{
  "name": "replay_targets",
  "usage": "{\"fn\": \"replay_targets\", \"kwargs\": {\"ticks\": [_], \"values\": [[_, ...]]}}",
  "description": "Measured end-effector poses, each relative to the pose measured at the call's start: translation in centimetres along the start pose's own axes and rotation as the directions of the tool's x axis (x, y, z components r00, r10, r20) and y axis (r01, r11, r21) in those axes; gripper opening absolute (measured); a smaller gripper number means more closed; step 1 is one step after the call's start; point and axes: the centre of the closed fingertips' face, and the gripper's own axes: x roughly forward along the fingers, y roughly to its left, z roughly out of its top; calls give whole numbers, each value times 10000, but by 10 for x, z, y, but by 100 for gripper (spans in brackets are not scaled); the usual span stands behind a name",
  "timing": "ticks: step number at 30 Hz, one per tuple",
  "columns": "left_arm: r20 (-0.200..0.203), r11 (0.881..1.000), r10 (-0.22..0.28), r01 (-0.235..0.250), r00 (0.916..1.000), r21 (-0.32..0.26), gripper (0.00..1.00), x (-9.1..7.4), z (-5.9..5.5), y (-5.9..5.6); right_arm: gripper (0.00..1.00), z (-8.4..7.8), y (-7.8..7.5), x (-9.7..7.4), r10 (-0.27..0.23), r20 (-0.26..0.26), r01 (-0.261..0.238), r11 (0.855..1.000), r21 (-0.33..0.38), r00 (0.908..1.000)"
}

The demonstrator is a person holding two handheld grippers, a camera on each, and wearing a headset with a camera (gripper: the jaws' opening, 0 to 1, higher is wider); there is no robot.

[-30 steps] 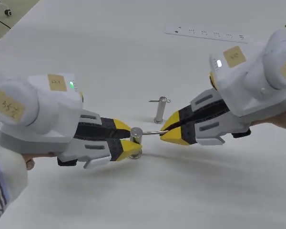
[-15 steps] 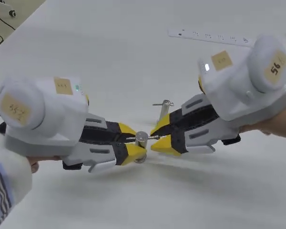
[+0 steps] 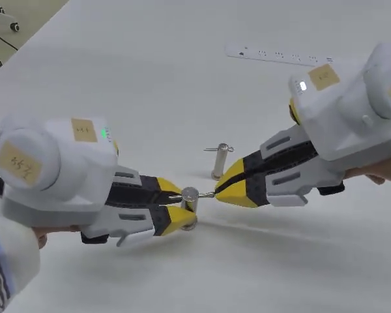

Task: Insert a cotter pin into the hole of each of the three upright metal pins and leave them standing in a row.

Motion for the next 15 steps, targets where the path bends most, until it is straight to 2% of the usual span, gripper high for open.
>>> {"fn": "replay_targets", "kwargs": {"ticks": [7,15], "values": [[-28,9999,71,-72,10000,-75,12,-5,1,0,3,3,-1,7,46,51,-47,10000,68,10000],[85,9998,180,-181,9998,27,12,-7,8,3,3,6,-3,14,16,195,-20,9998,216,9998]]}}
